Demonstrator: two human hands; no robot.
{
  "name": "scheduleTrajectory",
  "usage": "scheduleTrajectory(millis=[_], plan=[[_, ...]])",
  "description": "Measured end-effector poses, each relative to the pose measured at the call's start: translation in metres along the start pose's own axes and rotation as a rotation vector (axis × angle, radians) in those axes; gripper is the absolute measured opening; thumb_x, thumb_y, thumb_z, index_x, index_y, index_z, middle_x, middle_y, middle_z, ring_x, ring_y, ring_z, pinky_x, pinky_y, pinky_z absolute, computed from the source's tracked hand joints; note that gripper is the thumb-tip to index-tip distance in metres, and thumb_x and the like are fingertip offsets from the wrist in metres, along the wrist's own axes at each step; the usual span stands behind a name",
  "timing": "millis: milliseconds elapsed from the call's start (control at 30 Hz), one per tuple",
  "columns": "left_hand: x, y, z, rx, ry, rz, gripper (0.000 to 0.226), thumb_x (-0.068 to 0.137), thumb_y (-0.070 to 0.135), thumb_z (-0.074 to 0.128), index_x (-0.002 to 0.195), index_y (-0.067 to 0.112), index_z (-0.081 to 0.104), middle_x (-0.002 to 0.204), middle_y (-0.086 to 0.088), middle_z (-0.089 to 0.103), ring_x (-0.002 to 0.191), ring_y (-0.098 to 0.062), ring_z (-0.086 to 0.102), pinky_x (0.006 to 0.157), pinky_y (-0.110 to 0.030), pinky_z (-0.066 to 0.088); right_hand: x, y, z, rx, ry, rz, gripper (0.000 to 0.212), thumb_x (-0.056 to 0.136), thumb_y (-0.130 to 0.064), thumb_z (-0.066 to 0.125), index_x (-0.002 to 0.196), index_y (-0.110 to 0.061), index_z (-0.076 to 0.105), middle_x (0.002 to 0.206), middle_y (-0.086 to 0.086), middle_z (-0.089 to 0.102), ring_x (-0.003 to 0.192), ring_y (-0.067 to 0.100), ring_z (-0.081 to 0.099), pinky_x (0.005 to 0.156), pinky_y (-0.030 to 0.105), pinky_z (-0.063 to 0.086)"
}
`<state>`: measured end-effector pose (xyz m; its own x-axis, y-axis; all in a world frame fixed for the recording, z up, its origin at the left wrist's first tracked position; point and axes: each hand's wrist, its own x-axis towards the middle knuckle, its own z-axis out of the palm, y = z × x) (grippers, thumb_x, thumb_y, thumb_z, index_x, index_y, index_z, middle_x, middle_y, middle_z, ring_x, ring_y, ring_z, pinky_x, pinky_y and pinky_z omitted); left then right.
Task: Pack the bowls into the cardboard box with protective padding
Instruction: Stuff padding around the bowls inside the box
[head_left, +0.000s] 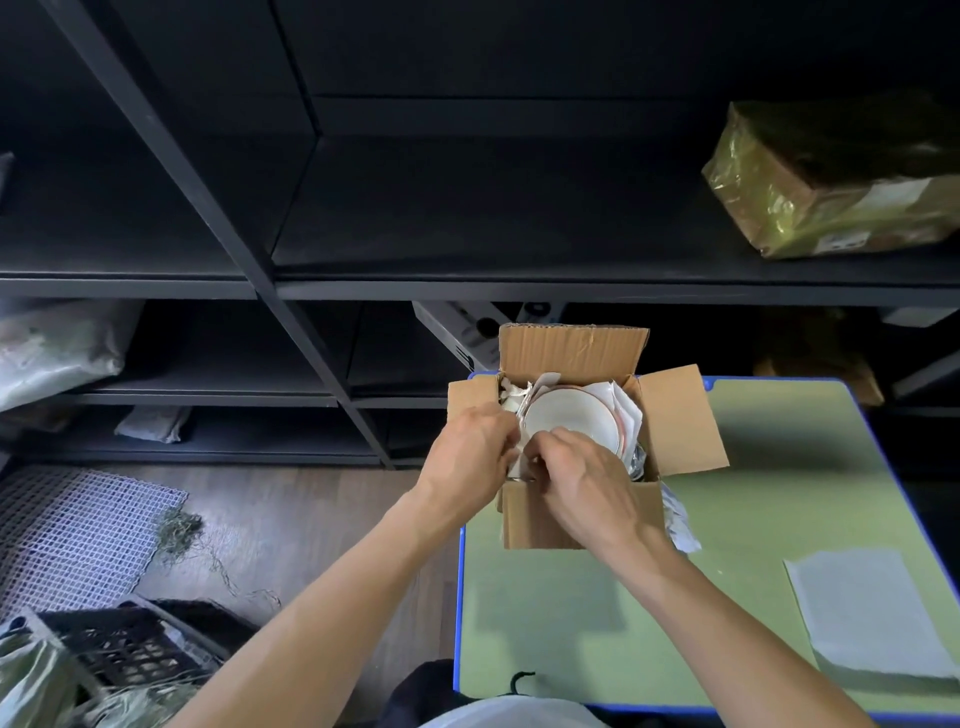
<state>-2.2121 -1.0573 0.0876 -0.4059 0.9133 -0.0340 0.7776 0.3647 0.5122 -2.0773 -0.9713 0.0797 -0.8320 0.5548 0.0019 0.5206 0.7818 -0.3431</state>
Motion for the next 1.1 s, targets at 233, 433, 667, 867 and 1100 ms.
scheduleTrajectory(millis=[233, 433, 667, 867, 1100], plan=[[0.008, -0.002, -0.012, 0.001, -0.084, 0.074, 0.029, 0.084, 0.000, 0.054, 0.101, 0.014, 0.073, 0.091, 0.000, 0.065, 0.094, -0.020, 0.052, 0.068, -0.033, 0.046, -0.013, 0.000, 0.000, 0.011, 0.056, -0.001, 0.010, 0.093, -0.026, 0.055, 0.086, -0.023, 0.061, 0.080, -0.005, 0.056, 0.085, 0.020, 0.055, 0.058, 0.032, 0.037], [0.016, 0.003, -0.018, 0.009, -0.141, 0.180, 0.029, 0.074, -0.009, 0.054, 0.092, 0.007, 0.069, 0.084, 0.003, 0.051, 0.076, -0.016, 0.044, 0.060, -0.027, 0.037, -0.011, 0.000, 0.000, 0.099, 0.033, 0.079, 0.017, 0.095, -0.031, 0.052, 0.101, -0.022, 0.066, 0.094, -0.003, 0.065, 0.096, 0.020, 0.059, 0.071, 0.037, 0.048], [0.023, -0.008, -0.027, 0.130, -0.146, 0.203, 0.040, 0.079, 0.004, 0.069, 0.114, 0.023, 0.069, 0.099, 0.004, 0.054, 0.096, -0.019, 0.045, 0.082, -0.037, 0.044, 0.000, -0.005, -0.003, 0.081, 0.018, 0.158, 0.013, 0.093, -0.031, 0.057, 0.098, -0.022, 0.066, 0.096, -0.004, 0.068, 0.093, 0.022, 0.062, 0.069, 0.035, 0.045], [0.036, 0.001, -0.022, 0.198, -0.194, 0.077, 0.038, 0.084, 0.011, 0.065, 0.117, 0.030, 0.064, 0.104, 0.002, 0.053, 0.100, -0.022, 0.053, 0.084, -0.038, 0.046, 0.004, 0.001, -0.006, 0.110, -0.028, 0.098, 0.010, 0.090, -0.022, 0.057, 0.097, -0.020, 0.065, 0.095, -0.003, 0.066, 0.093, 0.023, 0.061, 0.069, 0.036, 0.047], [0.023, 0.001, -0.007, 0.144, -0.002, 0.017, 0.016, 0.078, 0.007, 0.053, 0.090, 0.015, 0.045, 0.086, 0.001, 0.053, 0.072, -0.026, 0.047, 0.049, -0.029, 0.024, 0.006, 0.002, -0.005, 0.132, -0.036, 0.112, 0.013, 0.091, -0.028, 0.058, 0.102, -0.023, 0.064, 0.100, -0.004, 0.065, 0.095, 0.023, 0.062, 0.074, 0.036, 0.049]])
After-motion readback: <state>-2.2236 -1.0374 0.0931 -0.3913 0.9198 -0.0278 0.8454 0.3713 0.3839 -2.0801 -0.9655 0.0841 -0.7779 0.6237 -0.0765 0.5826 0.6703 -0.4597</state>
